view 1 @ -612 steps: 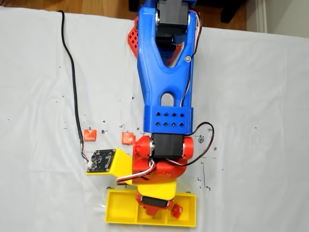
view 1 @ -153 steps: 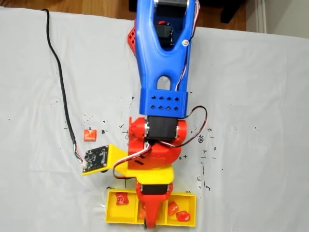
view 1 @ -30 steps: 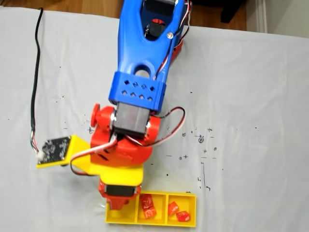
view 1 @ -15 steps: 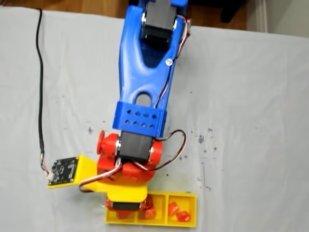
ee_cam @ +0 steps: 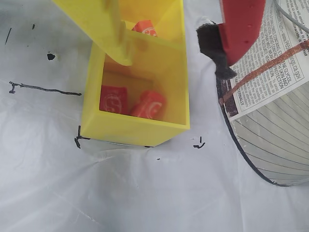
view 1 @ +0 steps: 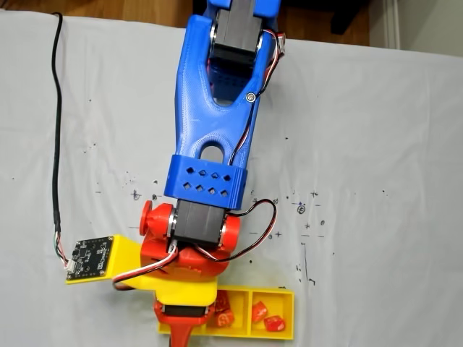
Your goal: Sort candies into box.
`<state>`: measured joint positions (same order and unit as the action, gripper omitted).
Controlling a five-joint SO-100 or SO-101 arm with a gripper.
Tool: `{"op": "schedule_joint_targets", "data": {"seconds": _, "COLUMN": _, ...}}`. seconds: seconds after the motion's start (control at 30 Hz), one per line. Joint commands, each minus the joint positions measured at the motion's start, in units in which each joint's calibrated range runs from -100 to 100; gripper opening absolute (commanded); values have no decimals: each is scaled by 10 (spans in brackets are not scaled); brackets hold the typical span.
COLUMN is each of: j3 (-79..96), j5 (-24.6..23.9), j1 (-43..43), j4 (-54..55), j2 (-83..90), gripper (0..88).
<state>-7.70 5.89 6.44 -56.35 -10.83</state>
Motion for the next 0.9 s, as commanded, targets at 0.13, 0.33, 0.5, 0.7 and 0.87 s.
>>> {"op": "schedule_joint_targets", "data": {"seconds": 0.13, "j3": -14, "j5": 2, "j1": 4, "j4": 0, "j2": 44, "gripper": 276}}
{"op": "schedule_joint_targets", "data": {"seconds": 0.33, "j3": -14, "j5": 2, "j1": 9, "j4": -11, "j2": 57, "gripper": 44}}
{"op": "schedule_joint_targets", "data": {"seconds": 0.5, "j3": 1, "j5": 4, "j1": 19, "j4": -27, "j2": 95, "gripper": 2}}
{"op": "schedule_joint_targets", "data": {"seconds": 0.7, "j3": 178, "j5": 10, "j1": 26, "j4": 6, "j2": 261, "gripper": 2}}
{"op": "schedule_joint_targets", "data": {"seconds": 0.87, "j3": 421, "j5": 13, "j1": 17, "j4": 51, "j2": 504, "gripper": 2}}
